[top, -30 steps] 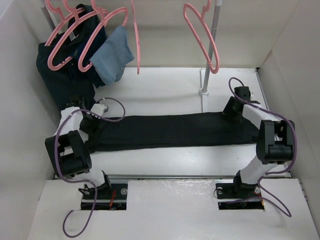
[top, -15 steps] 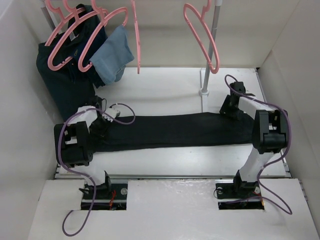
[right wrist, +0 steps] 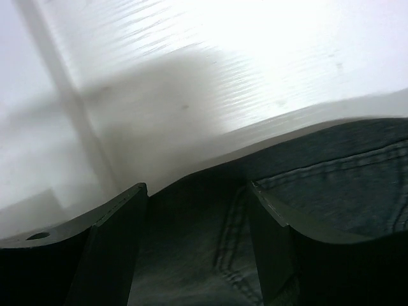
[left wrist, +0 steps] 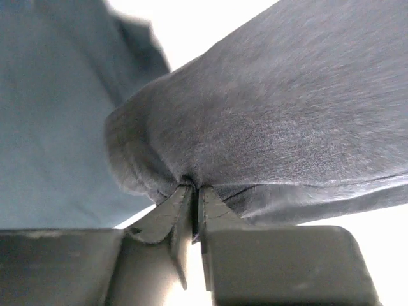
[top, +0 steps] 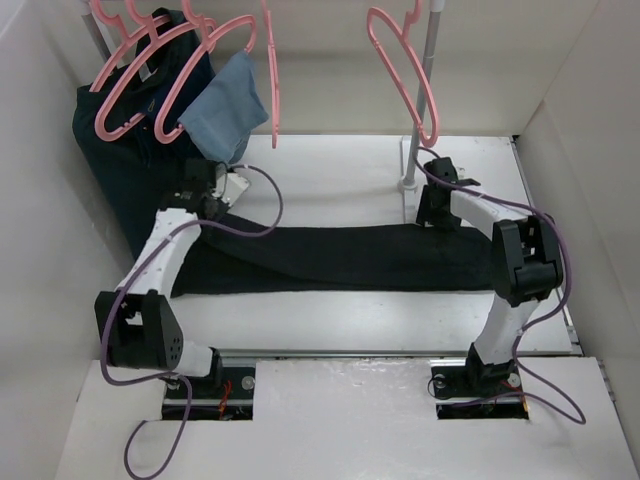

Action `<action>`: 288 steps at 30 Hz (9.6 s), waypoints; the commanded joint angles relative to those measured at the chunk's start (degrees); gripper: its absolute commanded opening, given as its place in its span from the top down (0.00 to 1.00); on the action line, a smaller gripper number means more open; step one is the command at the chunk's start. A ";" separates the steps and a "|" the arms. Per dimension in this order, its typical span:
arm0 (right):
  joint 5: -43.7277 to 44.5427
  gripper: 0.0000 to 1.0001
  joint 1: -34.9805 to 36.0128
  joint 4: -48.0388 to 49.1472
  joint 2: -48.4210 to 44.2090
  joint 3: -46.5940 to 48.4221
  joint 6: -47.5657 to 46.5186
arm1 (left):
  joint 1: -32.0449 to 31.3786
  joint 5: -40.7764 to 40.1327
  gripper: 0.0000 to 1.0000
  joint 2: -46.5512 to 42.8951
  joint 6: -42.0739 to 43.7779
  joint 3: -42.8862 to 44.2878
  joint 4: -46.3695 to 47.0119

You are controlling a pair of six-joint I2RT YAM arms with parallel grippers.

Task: Place the trousers on the hanger
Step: Fold the trousers at the center of the board.

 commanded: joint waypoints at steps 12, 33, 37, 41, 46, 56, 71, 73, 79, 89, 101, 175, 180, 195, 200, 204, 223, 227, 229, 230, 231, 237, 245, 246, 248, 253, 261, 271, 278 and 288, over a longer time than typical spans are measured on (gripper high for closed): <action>0.68 0.23 16.58 7.15 -6.14 -0.56 -15.29 | 6.04 13.23 0.41 12.04 8.83 0.54 -29.80; -12.88 0.15 21.87 10.33 -3.07 -0.39 -10.47 | 12.66 26.79 0.24 7.57 2.52 -0.80 -20.88; -13.84 0.23 16.69 5.85 -0.44 -0.39 -3.36 | 10.27 17.39 0.24 6.33 -3.20 -5.73 -10.69; -11.74 0.29 15.35 3.13 -1.05 -2.67 1.14 | 10.27 11.31 0.32 6.33 -3.22 -8.28 -7.49; -8.83 0.27 15.88 0.22 -0.97 -4.61 7.72 | 8.35 11.03 0.32 7.03 -2.69 -11.71 -6.27; -2.77 0.32 15.35 -6.63 -0.44 -4.08 14.85 | 4.03 8.77 0.49 6.15 -4.80 -17.16 -0.65; -4.52 0.34 12.63 -6.64 2.55 -1.09 14.76 | 7.81 -10.39 1.00 -1.57 11.26 -13.47 -0.28; -4.53 0.34 12.63 -6.64 3.08 -1.09 14.76 | 9.21 -11.19 1.00 -3.68 15.30 -14.97 0.59; -5.22 0.33 12.02 -6.64 3.08 -1.09 14.24 | 12.03 -12.60 1.00 -5.62 27.43 -19.71 0.09; -6.28 0.30 10.96 -6.64 2.55 -1.09 13.01 | 14.05 2.04 0.53 -2.11 32.72 -15.06 -22.19; -3.73 0.23 12.10 -8.30 -0.42 2.68 10.72 | 24.16 19.19 0.48 14.02 18.24 21.30 -25.14; -12.17 0.00 -40.46 -3.22 -24.03 -28.87 36.40 | 14.58 3.83 0.40 27.86 -10.96 -3.45 7.98; -15.77 0.34 -40.46 -2.86 -17.49 -28.25 36.91 | 14.58 3.83 0.40 27.34 -11.48 -3.45 7.98; 3.72 1.00 -38.36 -5.58 -34.26 -13.42 25.58 | 14.58 4.89 0.40 23.30 -10.96 -6.70 5.79; 19.00 1.00 -27.12 -9.27 -35.59 -5.93 19.61 | 14.05 6.03 0.39 21.98 -10.43 -5.39 4.03; 29.73 1.00 -19.81 -9.37 -36.29 -4.69 16.09 | 12.74 10.06 0.37 19.08 -9.90 -3.46 0.52; 34.74 1.00 2.57 9.70 -50.18 -6.09 -18.29 | 5.98 21.50 0.33 12.03 -12.10 -4.68 -6.96; 45.20 1.00 25.42 14.09 -44.76 -6.10 -14.08 | 2.02 25.80 0.30 14.58 -12.80 -5.39 -5.73; 49.51 1.00 36.81 14.63 -41.24 -4.44 -10.66 | 1.32 25.80 0.30 15.38 -13.33 -6.52 -3.81; 51.01 1.00 40.02 14.63 -39.22 -1.99 -8.72 | 1.31 25.80 0.30 15.91 -13.33 -6.53 -3.28; 52.24 1.00 42.92 14.02 -35.02 -0.49 -4.70 | 0.79 25.80 0.30 17.13 -13.33 -7.23 -3.27; 51.75 1.00 54.20 11.38 -20.41 9.26 7.63 | 0.26 26.33 0.37 18.46 -13.33 -9.69 -0.64; 47.42 1.00 58.06 5.67 1.74 20.61 14.76 | 1.48 26.33 0.37 18.46 -13.33 -11.36 0.51; 48.11 1.00 58.94 5.14 2.28 20.62 14.76 | 1.49 26.33 0.37 18.46 -13.33 -11.36 0.51; 46.63 1.00 61.05 7.66 2.29 18.34 13.98 | 2.01 26.33 0.37 19.24 -13.33 -11.36 1.03; 42.15 1.00 62.55 14.71 1.15 15.79 10.12 | 3.16 26.33 0.37 20.48 -13.86 -11.89 1.03; 33.11 1.00 64.66 21.75 5.97 15.88 0.62 | 3.77 28.08 0.37 21.62 -13.86 -10.66 1.03; 37.73 1.00 69.85 25.70 5.81 16.31 -8.61 | 4.30 29.14 0.64 23.21 -13.86 -10.66 1.03; 23.97 1.00 69.85 32.30 6.58 16.83 -18.28 | 4.30 29.14 0.70 22.68 -13.86 -10.66 0.51; 1.74 0.11 69.85 20.69 18.38 23.09 -23.38 | 11.40 24.41 0.40 17.84 -12.10 -6.90 -3.62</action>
